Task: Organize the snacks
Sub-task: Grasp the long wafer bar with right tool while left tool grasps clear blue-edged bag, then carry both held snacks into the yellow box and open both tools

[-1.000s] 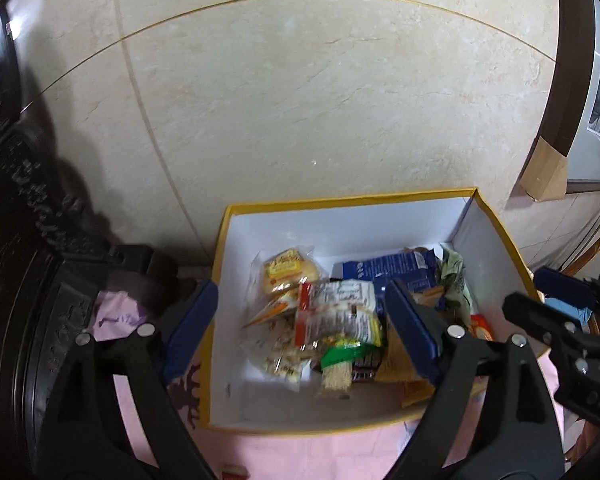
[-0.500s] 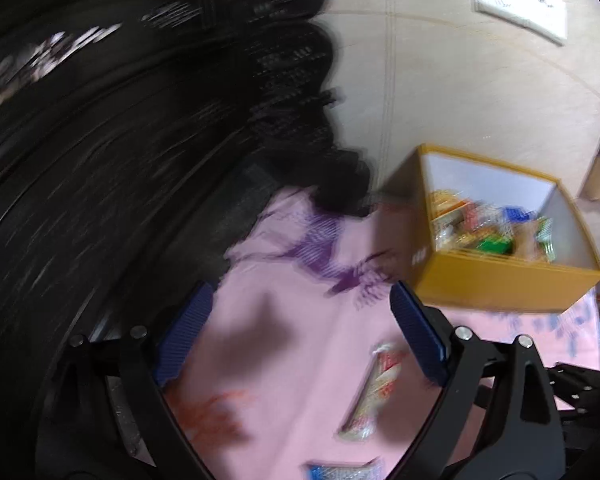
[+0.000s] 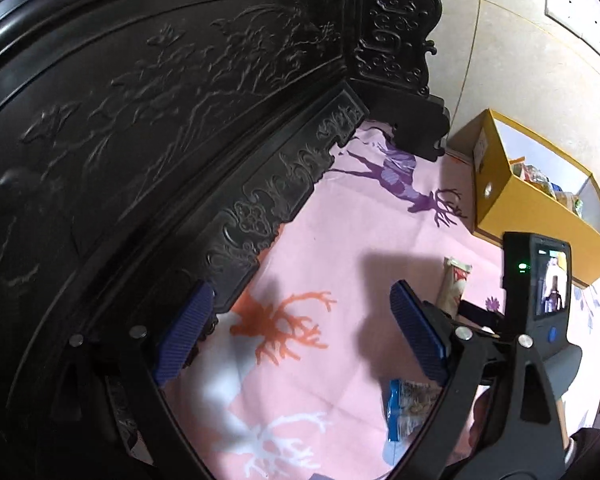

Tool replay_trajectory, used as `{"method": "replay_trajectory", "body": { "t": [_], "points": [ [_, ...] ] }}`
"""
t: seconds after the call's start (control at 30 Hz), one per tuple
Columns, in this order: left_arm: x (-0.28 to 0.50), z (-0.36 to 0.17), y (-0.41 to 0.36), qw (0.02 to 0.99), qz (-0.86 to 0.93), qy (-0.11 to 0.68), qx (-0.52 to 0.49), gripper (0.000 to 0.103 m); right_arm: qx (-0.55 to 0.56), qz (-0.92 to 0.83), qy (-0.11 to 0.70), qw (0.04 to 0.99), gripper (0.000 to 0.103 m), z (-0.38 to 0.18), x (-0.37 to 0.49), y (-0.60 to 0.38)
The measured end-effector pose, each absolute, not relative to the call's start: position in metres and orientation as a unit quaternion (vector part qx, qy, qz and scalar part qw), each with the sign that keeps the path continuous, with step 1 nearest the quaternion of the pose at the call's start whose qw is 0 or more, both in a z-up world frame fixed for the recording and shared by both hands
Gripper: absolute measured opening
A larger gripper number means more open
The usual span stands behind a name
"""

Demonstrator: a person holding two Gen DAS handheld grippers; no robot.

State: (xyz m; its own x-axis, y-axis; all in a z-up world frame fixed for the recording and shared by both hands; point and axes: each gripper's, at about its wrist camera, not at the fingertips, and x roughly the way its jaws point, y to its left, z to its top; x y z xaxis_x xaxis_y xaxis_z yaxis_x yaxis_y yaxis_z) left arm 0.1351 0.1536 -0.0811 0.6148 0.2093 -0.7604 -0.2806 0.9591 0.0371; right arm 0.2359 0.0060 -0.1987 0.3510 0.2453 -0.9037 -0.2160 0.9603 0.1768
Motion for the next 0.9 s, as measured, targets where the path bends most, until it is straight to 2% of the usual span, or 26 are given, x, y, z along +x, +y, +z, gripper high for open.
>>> {"method": "replay_trajectory", "body": {
  "t": [0.03, 0.13, 0.33, 0.77, 0.8, 0.9],
  "points": [
    [0.133, -0.082, 0.153, 0.898, 0.136, 0.416, -0.038, 0.092, 0.001, 0.134, 0.548, 0.826, 0.037, -0.199, 0.234, 0.006],
    [0.127, -0.089, 0.146, 0.9, 0.126, 0.417, -0.017, 0.092, -0.025, 0.135, 0.537, 0.832, 0.025, -0.199, 0.232, -0.001],
    [0.117, -0.112, 0.125, 0.897, 0.07, 0.437, -0.021, 0.092, -0.016, 0.119, 0.542, 0.832, 0.024, -0.194, 0.223, -0.045],
    [0.125, -0.214, 0.038, 0.846, -0.002, 0.534, -0.001, 0.092, 0.058, 0.095, 0.549, 0.828, 0.025, -0.173, 0.174, -0.143],
    [0.124, -0.217, 0.036, 0.847, 0.002, 0.532, 0.005, 0.096, 0.062, 0.094, 0.551, 0.827, 0.025, -0.173, 0.172, -0.145],
    [0.122, -0.216, 0.037, 0.853, 0.005, 0.521, 0.0, 0.097, 0.071, 0.09, 0.55, 0.827, 0.025, -0.173, 0.165, -0.153]
  ]
}}
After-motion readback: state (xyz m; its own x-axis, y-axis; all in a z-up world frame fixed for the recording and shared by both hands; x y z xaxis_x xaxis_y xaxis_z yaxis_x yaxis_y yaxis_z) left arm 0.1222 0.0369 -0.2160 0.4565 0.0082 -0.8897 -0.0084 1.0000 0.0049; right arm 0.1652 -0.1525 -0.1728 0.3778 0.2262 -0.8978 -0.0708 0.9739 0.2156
